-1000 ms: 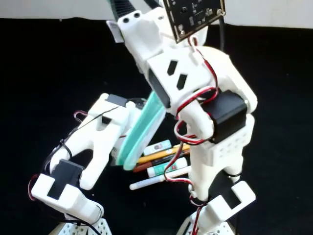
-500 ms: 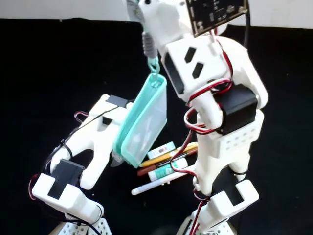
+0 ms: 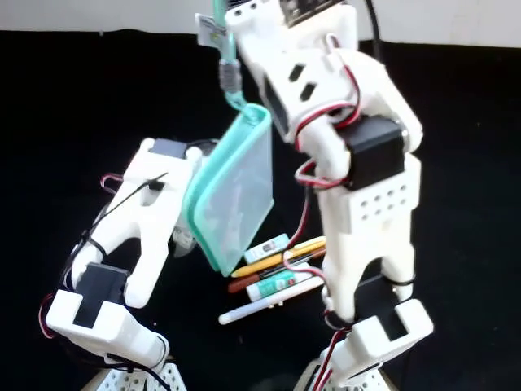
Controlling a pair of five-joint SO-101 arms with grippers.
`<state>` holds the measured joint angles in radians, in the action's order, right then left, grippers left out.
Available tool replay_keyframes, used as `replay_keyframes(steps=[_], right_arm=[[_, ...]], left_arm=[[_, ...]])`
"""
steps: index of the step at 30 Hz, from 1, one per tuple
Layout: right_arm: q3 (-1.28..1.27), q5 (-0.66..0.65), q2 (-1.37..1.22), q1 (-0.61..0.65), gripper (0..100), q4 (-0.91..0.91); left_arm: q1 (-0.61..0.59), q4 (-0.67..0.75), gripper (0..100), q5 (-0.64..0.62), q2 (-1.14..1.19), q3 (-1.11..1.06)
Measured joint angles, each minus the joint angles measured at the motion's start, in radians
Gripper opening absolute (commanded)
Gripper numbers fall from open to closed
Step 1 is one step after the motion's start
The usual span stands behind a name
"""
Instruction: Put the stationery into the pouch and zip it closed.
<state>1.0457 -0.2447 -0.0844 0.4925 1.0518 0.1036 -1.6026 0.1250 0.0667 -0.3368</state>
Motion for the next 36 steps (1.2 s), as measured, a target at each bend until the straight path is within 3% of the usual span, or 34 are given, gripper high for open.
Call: replay_keyframes(steps=[9, 17, 26, 36], right_arm=[[-0.023, 0.0, 0.0, -0.144, 0.9, 0.0], [-0.023, 0.006, 0.0, -0.213, 0.9, -0.049], [-0.023, 0.025, 0.0, -0.219, 0.9, -0.133], [-0.026, 0.026, 0.0, -0.127, 0.9, -0.195]], left_arm=[[-0.002, -0.135, 1, 0.103, 0.0, 0.086], [0.081, -0.135, 1, 0.212, 0.0, -0.084], [0.084, -0.135, 1, 0.299, 0.0, -0.18], [0.345, -0.138, 1, 0.316, 0.0, -0.239]])
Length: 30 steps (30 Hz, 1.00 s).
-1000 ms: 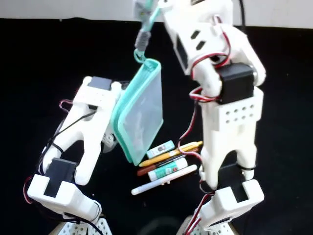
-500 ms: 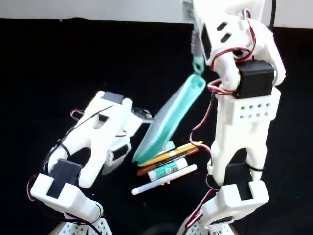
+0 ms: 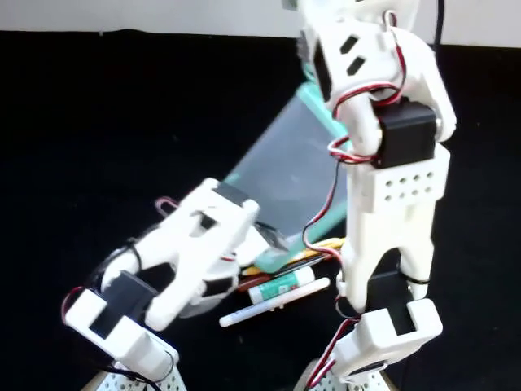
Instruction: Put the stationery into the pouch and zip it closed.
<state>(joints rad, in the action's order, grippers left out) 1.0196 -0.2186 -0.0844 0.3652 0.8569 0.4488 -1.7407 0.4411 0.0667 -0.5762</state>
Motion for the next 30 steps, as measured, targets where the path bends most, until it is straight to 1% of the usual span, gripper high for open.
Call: replay_keyframes(steps=[2, 6, 11, 17, 22, 24, 26, 30], right_arm=[[0.0, 0.0, 0.0, 0.021, 0.9, 0.0], [0.0, 0.0, 0.0, 0.069, 0.9, 0.02], [0.0, 0.0, 0.0, 0.107, 0.9, 0.098], [0.0, 0.003, 0.002, 0.109, 0.9, 0.196], [0.031, 0.031, 0.058, 0.147, 0.9, 0.285], [0.041, 0.034, 0.089, 0.163, 0.9, 0.302], [0.046, 0.034, 0.106, 0.175, 0.9, 0.305], [0.044, 0.034, 0.109, 0.189, 0.9, 0.315]], left_arm=[[0.02, 0.0, 1, 0.0, 0.0, 0.0], [0.021, 0.0, 1, 0.0, 0.0, 0.028], [0.023, 0.0, 1, 0.0, 0.0, 0.037], [0.023, 0.0, 1, 0.0, 0.0, 0.037], [0.02, 0.0, 1, 0.0, 0.0, 0.037], [-0.009, 0.0, 1, 0.0, -0.003, 0.037], [-0.064, 0.0, 1, 0.005, -0.023, 0.037], [-0.219, 0.0, 1, 0.005, -0.121, 0.037]])
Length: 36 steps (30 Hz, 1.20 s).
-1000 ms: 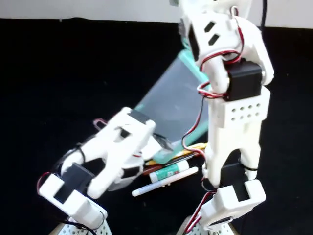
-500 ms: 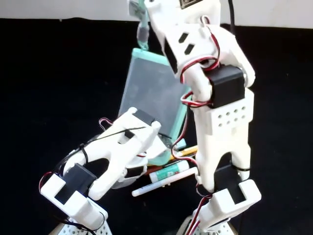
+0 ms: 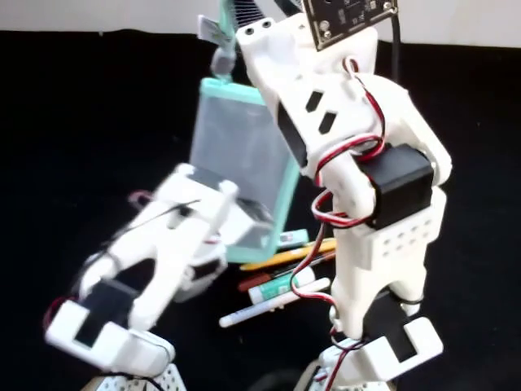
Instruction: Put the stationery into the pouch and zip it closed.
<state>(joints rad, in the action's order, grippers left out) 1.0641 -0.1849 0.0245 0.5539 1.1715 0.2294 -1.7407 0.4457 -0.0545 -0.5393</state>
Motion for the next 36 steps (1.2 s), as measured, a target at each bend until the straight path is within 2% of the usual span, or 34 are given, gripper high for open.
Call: replay_keyframes(steps=[6, 15, 20, 25, 33, 36], right_arm=[[0.0, 0.003, 0.0, 0.037, 0.9, 0.028], [0.0, 0.003, 0.0, 0.087, 0.9, 0.051], [0.0, 0.003, 0.0, 0.104, 0.9, 0.063], [0.0, 0.029, 0.0, 0.112, 0.9, 0.086], [0.003, 0.08, 0.0, 0.117, 0.8, 0.14], [0.003, 0.104, 0.0, 0.118, 0.8, 0.141]], left_arm=[[-0.215, 0.0, 1, -0.003, -0.296, 0.0], [-0.288, -0.005, 1, -0.005, -0.703, -0.043], [-0.445, -0.006, 1, -0.06, -0.858, 0.072], [-0.566, 0.014, 1, -0.189, -0.898, 0.272], [-0.577, 0.057, 1, -0.29, -0.79, 0.47], [-0.577, 0.057, 7, -0.296, -0.724, 0.531]])
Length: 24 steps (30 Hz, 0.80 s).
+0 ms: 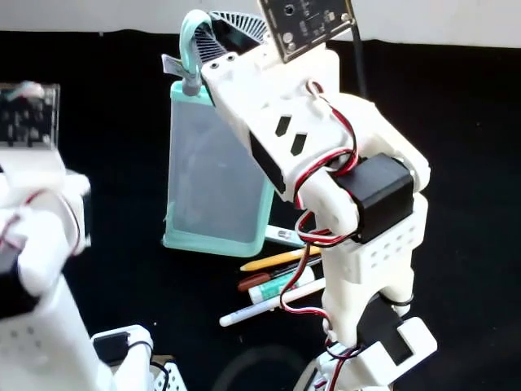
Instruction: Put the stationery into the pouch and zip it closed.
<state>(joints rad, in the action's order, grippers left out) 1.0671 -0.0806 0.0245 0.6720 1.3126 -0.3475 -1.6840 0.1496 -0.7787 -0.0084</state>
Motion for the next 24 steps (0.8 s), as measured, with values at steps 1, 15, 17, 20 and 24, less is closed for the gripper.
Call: replay_keyframes(steps=[1, 15, 17, 20, 24], right_arm=[[0.0, 0.003, 0.0, 0.008, 0.8, 0.0], [0.0, 0.006, 0.0, 0.143, 0.8, 0.132], [0.0, 0.006, 0.0, 0.144, 0.8, 0.143], [0.0, 0.021, 0.003, 0.144, 0.8, 0.155], [0.0, 0.037, 0.029, 0.144, 0.8, 0.155]], left_arm=[[0.0, 0.0, 10, 0.0, 0.018, 0.02], [0.0, 0.003, 25, 0.0, 0.074, 0.091], [0.008, 0.003, 25, 0.0, 0.074, 0.091], [0.046, 0.005, 25, 0.0, 0.074, 0.091], [0.061, 0.054, 25, 0.0, 0.074, 0.091]])
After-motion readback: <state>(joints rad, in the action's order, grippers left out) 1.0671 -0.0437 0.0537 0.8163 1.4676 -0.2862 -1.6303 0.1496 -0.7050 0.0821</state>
